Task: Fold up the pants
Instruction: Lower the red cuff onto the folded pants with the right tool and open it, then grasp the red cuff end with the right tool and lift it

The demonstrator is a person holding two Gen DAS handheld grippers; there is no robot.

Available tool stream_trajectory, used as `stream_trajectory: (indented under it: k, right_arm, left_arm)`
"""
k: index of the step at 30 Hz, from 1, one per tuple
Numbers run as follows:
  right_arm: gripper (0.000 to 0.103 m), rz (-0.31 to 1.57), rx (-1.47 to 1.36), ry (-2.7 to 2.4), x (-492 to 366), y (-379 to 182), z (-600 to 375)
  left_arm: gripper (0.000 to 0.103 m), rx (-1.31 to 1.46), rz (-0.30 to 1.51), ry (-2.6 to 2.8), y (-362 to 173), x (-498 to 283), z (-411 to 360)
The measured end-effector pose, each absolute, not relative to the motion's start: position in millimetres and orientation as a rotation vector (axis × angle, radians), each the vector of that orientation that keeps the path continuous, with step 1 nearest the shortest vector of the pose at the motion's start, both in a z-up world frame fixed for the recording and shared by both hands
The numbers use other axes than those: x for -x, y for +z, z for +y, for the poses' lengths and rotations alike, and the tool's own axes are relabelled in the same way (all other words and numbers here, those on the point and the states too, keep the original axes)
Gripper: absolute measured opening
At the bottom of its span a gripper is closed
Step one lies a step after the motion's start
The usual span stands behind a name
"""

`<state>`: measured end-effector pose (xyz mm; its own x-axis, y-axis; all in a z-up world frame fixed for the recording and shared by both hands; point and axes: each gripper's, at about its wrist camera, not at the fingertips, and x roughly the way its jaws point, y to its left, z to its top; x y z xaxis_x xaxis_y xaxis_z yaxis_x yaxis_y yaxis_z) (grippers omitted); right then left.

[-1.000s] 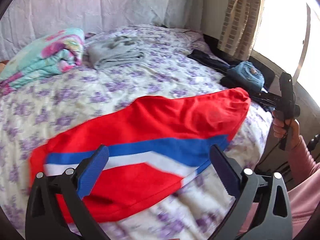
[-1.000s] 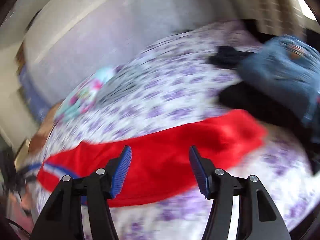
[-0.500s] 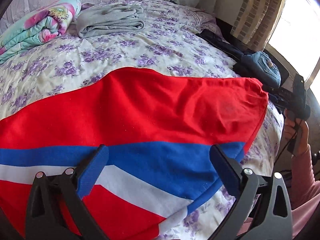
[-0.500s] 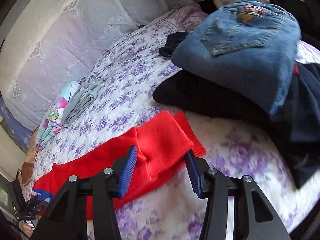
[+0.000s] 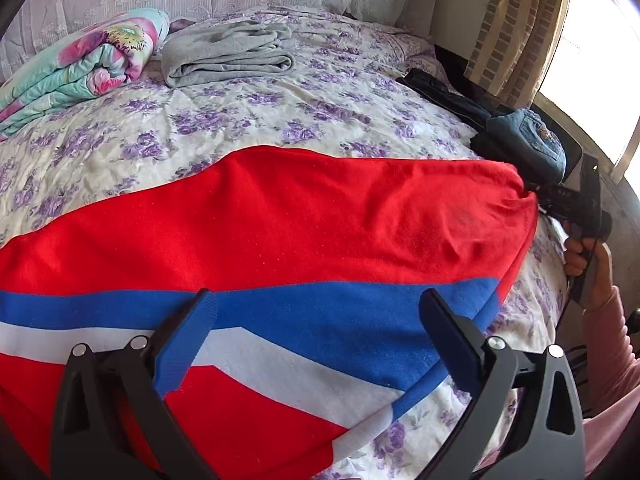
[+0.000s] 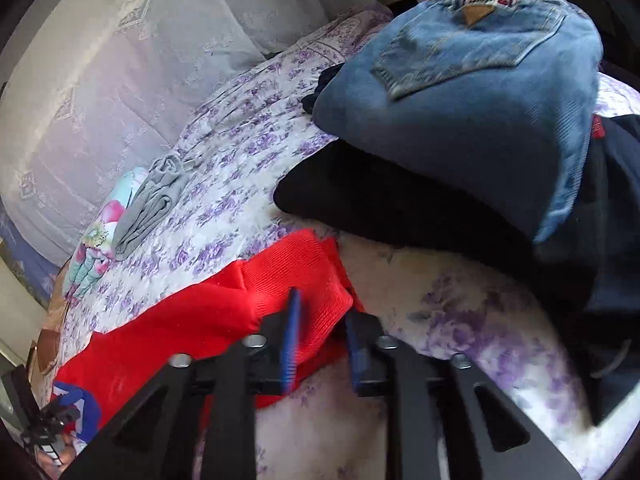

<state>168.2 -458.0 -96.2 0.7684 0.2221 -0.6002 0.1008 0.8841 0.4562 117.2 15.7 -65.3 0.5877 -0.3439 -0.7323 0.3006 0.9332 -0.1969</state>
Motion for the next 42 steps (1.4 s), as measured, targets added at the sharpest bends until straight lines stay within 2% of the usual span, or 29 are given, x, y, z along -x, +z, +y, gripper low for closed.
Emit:
stream_trajectory:
  k: [1, 6, 10, 13, 20, 24, 27, 28, 30, 38, 42]
  right_arm:
    - [0.053, 0.679, -0.476, 0.025, -163, -89, -459]
    - [0.054, 0.536, -0.398, 0.118, -137, -47, -433]
    - [0.052, 0.594, -0.257, 0.262, -149, -56, -383]
    - [0.047, 0.742, -0.161, 0.177, -176, -88, -368]
    - [0.049, 0.651, -0.165, 0.308, -142, -55, -339]
    - [0.051, 0.747, -0.092, 0.353, -140, -79, -314]
    - [0.054, 0.763, -0.059, 0.341, -138, -90, -312]
    - [0.058, 0.755, -0.069, 0.347, -135, -86, -315]
    - [0.072, 0.698, -0.179, 0.367, -120, -73, -333]
    - [0.074, 0.627, -0.544, 0.214, -93, -70, -405]
    - [0.074, 0.628, -0.667, 0.174, -100, -77, -425]
  left_arm:
    - [0.099, 0.037, 0.867, -0.369, -66, -117, 14]
    - [0.099, -0.009, 0.867, -0.354, -68, -116, 7]
    - [0.099, -0.011, 0.858, -0.355, -68, -113, 8]
    - [0.099, 0.030, 0.850, -0.368, -67, -113, 14]
    - [0.099, 0.123, 0.797, -0.456, -48, -106, 10]
    - [0.099, 0.161, 0.752, -0.567, -36, -101, -17]
    - [0.099, 0.089, 0.854, -0.568, -61, -104, -42]
    - [0.099, 0.065, 0.902, -0.553, -72, -106, -48]
    - [0.099, -0.016, 0.878, -0.513, -76, -98, -59]
    - [0.099, 0.041, 0.770, -0.617, -32, -106, -92]
    - [0.099, 0.107, 0.795, -0.621, -33, -130, -126]
